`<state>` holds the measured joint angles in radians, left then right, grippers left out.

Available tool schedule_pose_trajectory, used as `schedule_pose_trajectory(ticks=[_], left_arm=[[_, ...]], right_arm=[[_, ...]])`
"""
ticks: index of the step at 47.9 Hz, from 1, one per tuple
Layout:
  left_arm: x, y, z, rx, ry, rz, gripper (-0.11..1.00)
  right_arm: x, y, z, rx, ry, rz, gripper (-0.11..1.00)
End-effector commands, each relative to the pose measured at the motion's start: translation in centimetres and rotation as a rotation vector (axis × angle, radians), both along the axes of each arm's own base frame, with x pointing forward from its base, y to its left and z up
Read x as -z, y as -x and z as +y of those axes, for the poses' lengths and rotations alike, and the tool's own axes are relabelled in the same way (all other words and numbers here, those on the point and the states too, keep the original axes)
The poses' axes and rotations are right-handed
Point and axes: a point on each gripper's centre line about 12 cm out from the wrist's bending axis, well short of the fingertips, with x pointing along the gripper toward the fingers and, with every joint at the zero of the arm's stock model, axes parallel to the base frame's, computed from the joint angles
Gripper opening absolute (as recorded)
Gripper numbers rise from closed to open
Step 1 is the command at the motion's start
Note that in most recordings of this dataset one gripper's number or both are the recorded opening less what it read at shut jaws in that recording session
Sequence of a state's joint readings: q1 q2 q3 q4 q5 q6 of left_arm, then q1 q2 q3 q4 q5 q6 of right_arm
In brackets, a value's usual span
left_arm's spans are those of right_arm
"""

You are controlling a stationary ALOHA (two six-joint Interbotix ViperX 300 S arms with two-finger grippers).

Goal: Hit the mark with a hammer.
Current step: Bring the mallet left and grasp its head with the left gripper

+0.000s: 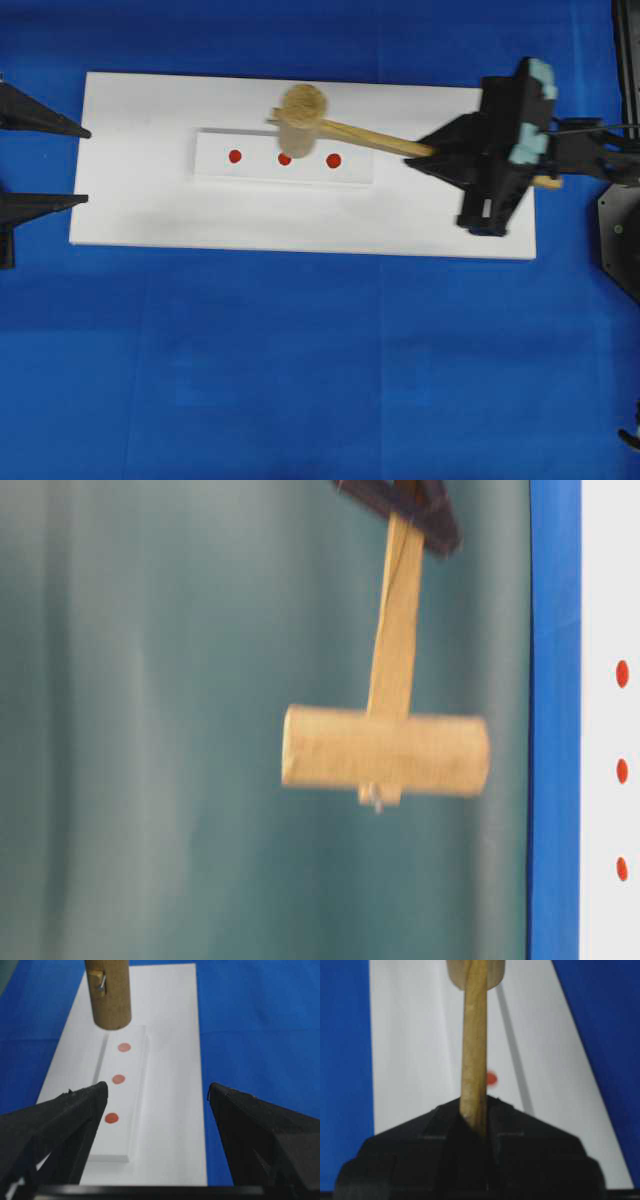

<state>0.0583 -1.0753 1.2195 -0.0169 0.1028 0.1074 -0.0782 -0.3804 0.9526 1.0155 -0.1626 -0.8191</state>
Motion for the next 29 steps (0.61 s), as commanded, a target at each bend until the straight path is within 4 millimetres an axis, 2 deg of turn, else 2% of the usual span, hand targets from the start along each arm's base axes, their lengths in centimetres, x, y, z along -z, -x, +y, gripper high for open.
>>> schedule_pose_trajectory(ticks=[1,17,23,29], left_arm=[[-0.4,-0.2,0.1,-0.004,0.002,-0.014,0.79],[-0.5,-0.2,0.1,-0.007,0.002,-0.017,0.8],[-0.4,-0.2,0.4,-0.021,0.004,-0.014,0.8],[-0.4,-0.1,0.5,-0.03,0.004,-0.013,0.8]], right_arm=[[-1.3,-2.6,0.2,-0.021,0.019,-0.026,0.02],[-1.5,-8.7,0.8,-0.092,0.024,-0.005,0.02],[-1.5,-9.8,1.0,-0.117,0.022,0.002,0.02],[-1.5,-9.7,1.0,-0.12,0.027,0.004,0.02]])
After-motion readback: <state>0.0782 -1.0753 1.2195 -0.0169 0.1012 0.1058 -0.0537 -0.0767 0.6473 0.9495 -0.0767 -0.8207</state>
